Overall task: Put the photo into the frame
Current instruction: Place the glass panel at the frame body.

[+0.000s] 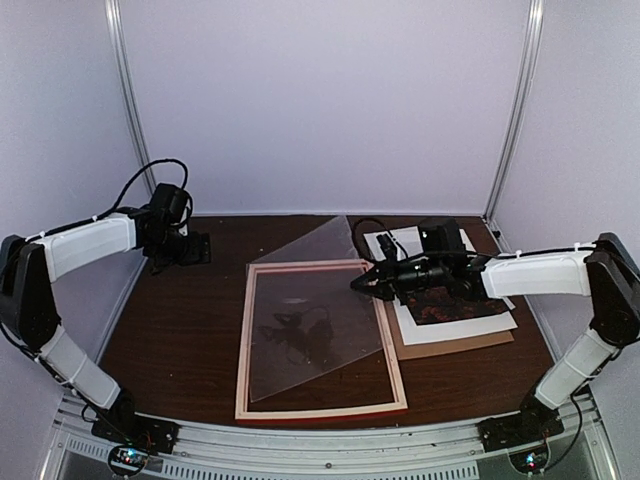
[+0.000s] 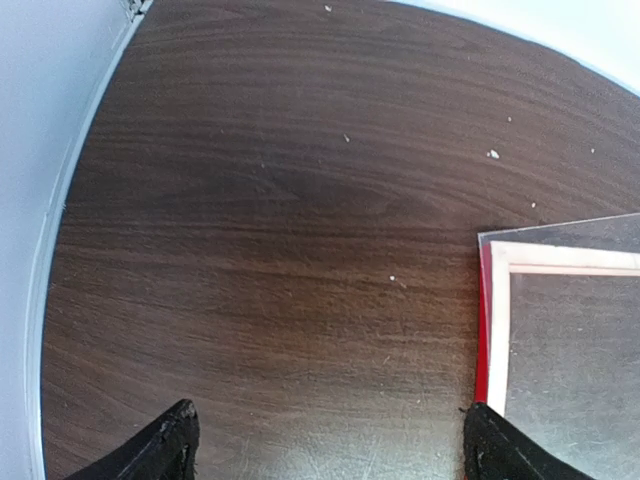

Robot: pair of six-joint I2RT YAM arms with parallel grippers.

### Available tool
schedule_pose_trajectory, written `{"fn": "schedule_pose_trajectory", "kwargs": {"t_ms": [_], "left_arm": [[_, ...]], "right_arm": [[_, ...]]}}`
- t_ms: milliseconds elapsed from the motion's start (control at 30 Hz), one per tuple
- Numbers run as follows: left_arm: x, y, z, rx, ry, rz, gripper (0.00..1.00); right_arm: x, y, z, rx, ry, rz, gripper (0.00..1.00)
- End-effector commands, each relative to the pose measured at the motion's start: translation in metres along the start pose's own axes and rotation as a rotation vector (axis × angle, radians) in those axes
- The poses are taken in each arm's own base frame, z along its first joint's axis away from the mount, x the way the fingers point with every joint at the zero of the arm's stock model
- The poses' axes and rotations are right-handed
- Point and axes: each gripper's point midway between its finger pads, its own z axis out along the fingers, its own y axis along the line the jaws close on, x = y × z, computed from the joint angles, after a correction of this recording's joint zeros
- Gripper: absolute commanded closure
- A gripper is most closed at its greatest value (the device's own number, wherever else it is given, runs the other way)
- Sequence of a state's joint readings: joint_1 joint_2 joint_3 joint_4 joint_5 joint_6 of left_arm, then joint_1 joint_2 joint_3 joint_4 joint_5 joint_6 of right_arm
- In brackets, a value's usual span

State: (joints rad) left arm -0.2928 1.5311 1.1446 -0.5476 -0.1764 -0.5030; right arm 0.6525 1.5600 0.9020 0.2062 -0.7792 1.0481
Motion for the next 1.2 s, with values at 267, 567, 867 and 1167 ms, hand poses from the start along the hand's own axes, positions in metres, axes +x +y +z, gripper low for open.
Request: {"fn": "schedule_pose_trajectory", "kwargs": {"t_ms": [267, 567, 867, 1167], "left_arm": [[0.024, -0.013, 0.003, 0.071, 0.033, 0.003, 0.03], [0.051, -0.021, -0.006, 0.11, 0.036, 0.018, 0.02], [0.053, -0.032, -0.016, 0.15, 0.01, 0.024, 0.02], [0.059, -0.033, -0.014, 0.151, 0.025, 0.034, 0.03]], "right_arm": [[0.033, -0.052, 0.017, 0.063, -0.087, 0.155, 1.0], [0.036, -0.074, -0.007, 0.219, -0.18, 0.097, 1.0], [0.037, -0.074, -0.001, 0.238, -0.148, 0.066, 1.0], [0.045, -0.075, 0.009, 0.228, -0.105, 0.057, 1.0]]}}
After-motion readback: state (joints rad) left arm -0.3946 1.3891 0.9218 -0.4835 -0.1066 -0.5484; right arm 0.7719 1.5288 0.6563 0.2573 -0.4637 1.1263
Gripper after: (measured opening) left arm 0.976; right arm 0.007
